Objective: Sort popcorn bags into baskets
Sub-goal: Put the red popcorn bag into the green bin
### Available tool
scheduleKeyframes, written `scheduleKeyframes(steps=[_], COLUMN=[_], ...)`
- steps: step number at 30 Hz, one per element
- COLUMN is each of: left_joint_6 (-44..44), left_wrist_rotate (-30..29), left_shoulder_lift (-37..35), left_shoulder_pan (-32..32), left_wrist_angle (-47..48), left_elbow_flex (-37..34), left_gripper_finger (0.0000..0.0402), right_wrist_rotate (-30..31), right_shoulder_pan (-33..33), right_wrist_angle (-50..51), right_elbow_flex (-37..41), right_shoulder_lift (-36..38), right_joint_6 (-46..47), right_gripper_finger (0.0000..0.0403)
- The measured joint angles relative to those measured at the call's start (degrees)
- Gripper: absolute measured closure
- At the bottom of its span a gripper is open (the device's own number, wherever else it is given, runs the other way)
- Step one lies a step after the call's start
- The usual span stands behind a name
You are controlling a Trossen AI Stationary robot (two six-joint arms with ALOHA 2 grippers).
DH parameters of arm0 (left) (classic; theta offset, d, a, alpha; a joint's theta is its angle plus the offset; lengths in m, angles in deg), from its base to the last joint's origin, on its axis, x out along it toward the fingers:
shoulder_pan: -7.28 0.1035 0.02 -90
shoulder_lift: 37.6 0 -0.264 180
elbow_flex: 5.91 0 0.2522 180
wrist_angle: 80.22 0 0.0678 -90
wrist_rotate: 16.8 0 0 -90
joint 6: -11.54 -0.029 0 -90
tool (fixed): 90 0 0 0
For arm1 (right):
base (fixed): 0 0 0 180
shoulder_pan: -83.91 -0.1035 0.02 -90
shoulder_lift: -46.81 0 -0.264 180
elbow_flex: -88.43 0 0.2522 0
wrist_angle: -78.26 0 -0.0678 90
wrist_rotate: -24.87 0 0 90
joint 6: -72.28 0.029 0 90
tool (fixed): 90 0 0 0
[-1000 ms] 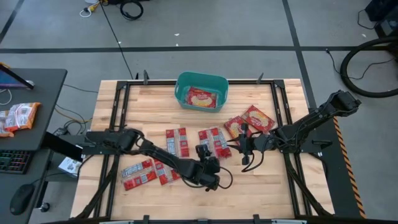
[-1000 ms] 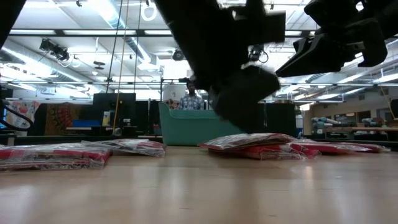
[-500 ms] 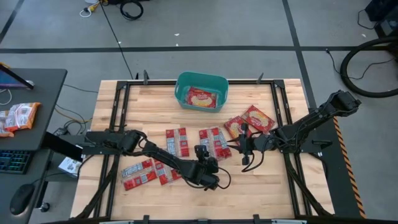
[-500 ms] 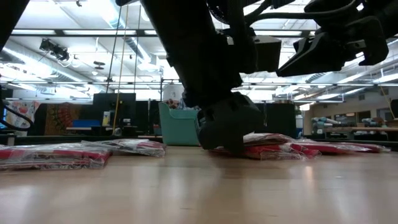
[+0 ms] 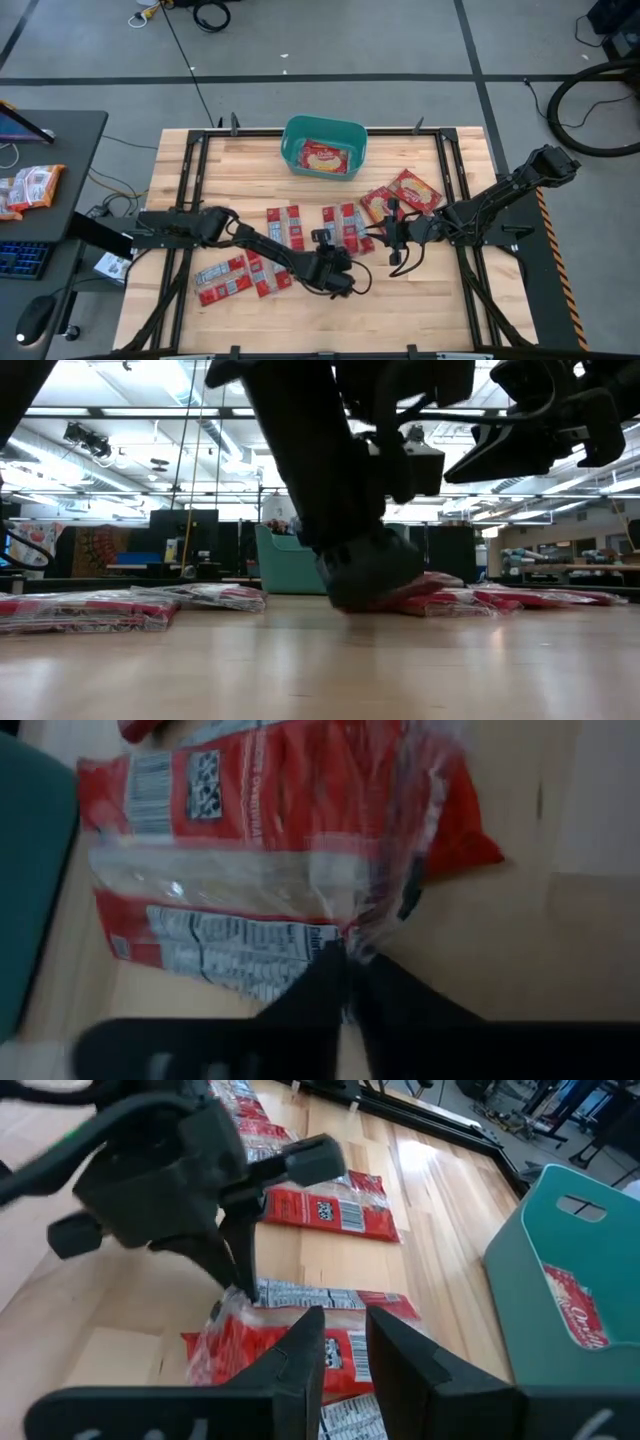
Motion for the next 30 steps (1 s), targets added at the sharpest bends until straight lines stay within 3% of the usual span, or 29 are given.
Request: scheduleKeyframes(steps=[16, 25, 30], left_joint_6=[9.90, 13.03, 10.14], left_wrist_rotate=[5.52, 10.25, 18.94], left_shoulder_lift=[-13.83, -26.46, -30.81], left_shoulder_pan=[5.13, 17.15, 25.26], left_wrist_angle=[15.82, 15.84, 9.38], left_elbow_flex=[4.61, 5.03, 4.98], left_gripper_finger=[0.0399, 0.0398, 0.0397], right_wrist_rotate=[0.33, 0.48, 0.17], right_shoulder_pan=[0.00, -0.02, -0.01], right_wrist_angle=[-0.40, -1.30, -1.24], right_elbow_flex=[0.00, 0.00, 0.00], right_shoulder_lift=[0.02, 0.02, 0.02], right_joint_6=[-0.15, -0.61, -0.61], right_gripper_finger=[0.0321, 0.0321, 0.0321])
